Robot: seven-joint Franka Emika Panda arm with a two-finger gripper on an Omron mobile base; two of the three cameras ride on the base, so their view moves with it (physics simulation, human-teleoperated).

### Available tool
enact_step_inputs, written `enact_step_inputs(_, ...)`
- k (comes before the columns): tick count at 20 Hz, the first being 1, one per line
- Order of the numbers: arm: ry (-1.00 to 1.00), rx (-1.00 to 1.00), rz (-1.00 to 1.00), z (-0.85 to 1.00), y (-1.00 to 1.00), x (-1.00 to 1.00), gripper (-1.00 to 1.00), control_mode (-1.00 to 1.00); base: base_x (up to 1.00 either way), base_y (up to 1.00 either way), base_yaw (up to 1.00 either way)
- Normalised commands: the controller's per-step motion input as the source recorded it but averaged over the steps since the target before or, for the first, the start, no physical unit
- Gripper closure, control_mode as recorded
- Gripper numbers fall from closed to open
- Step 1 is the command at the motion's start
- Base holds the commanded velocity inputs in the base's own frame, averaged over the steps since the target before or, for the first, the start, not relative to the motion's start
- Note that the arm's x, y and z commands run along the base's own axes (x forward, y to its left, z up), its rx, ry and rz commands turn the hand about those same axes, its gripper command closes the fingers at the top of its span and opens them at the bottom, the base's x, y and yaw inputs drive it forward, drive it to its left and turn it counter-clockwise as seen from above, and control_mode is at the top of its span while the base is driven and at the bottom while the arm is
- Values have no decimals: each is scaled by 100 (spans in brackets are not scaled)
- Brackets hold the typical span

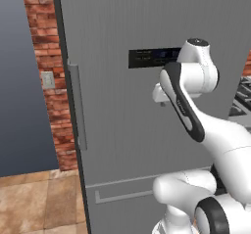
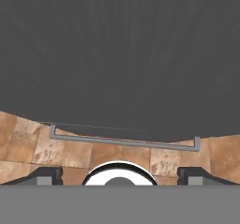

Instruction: Retrieve the pear and banana from the fridge and place them into the bowl on the dining table.

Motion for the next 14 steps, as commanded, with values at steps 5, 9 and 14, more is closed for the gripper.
enact_step_inputs(5, -6, 0, 0, -12, 0, -53, -100, -100, 0, 0, 0)
enact_step_inputs(9, -10, 0, 0, -16, 0, -44, -100, -100, 0, 0, 0)
enact_step_inputs(14, -10, 0, -1, -8, 0, -29, -100, -100, 0, 0, 0)
